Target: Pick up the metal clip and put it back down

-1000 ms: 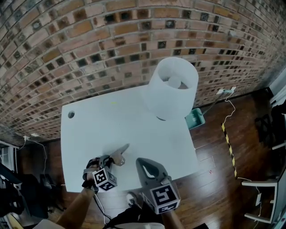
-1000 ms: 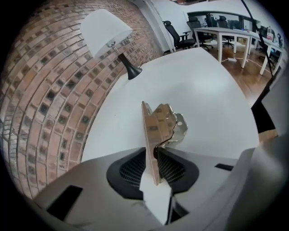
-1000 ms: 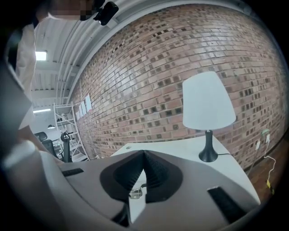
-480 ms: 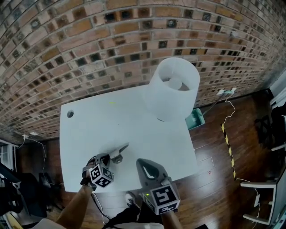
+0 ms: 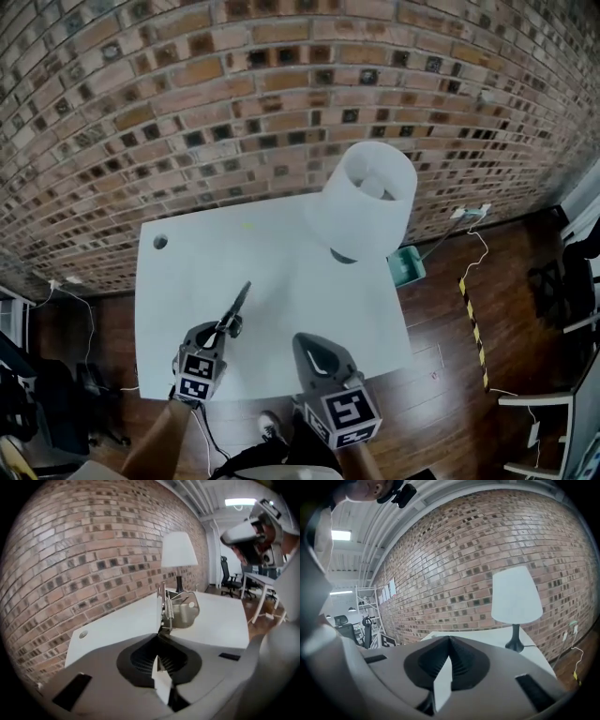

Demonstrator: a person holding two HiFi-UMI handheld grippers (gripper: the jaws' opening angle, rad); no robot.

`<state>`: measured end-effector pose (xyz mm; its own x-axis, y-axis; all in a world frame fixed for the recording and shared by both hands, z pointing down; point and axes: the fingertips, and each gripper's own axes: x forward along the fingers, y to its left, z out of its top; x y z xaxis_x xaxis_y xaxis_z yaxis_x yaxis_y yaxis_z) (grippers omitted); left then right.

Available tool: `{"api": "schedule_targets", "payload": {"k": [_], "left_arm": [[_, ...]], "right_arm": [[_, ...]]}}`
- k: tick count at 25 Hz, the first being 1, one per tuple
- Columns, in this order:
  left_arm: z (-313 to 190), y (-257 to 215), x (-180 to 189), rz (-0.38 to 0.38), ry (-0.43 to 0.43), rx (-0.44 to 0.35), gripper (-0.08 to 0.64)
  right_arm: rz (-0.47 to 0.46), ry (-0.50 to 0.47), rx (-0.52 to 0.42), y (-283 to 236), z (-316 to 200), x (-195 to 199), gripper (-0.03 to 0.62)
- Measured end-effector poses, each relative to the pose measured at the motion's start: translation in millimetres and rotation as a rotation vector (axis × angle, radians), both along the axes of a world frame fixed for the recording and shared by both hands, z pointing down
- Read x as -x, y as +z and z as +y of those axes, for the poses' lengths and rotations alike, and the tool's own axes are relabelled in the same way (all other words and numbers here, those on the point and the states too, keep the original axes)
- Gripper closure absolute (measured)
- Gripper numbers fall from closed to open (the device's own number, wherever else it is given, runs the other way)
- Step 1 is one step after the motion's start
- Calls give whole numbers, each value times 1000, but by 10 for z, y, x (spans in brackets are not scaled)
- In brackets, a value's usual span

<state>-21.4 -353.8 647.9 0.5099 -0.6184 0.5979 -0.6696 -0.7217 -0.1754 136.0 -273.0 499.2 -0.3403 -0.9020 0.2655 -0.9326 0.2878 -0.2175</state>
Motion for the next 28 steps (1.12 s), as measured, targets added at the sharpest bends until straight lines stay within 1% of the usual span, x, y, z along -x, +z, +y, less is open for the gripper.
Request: {"api": "schedule_targets", "payload": {"k": [3, 6, 9, 12, 14, 16, 18, 21, 24, 28], "left_arm": [[37, -520, 155, 167, -63, -53, 538], [84, -991, 394, 294, -109, -103, 538], [177, -1482, 587, 416, -116, -151, 538], [310, -1875, 761, 530, -117, -186, 539], [422, -2085, 867, 611, -122, -194, 540], [551, -2255, 961, 677, -131, -192, 540], [680, -2384, 1044, 719, -143, -194, 540], [822, -2513, 1112, 755, -154, -214, 541], [921, -2548, 1118, 773, -172, -227, 541], [923, -2619, 1000, 787, -169, -243, 541]], "right_arm": [[11, 2, -32, -180, 114, 132, 603], [24, 5, -67, -383, 254, 312, 603], [48, 2, -123, -640, 384, 512, 603], [57, 6, -184, -894, 488, 617, 603], [56, 15, -215, -1028, 550, 636, 603], [54, 19, -228, -1129, 619, 646, 603], [52, 18, -240, -1221, 678, 652, 603], [53, 5, -263, -1329, 698, 630, 603], [50, -17, -271, -1384, 694, 602, 603], [48, -25, -302, -1475, 653, 499, 603]]}}
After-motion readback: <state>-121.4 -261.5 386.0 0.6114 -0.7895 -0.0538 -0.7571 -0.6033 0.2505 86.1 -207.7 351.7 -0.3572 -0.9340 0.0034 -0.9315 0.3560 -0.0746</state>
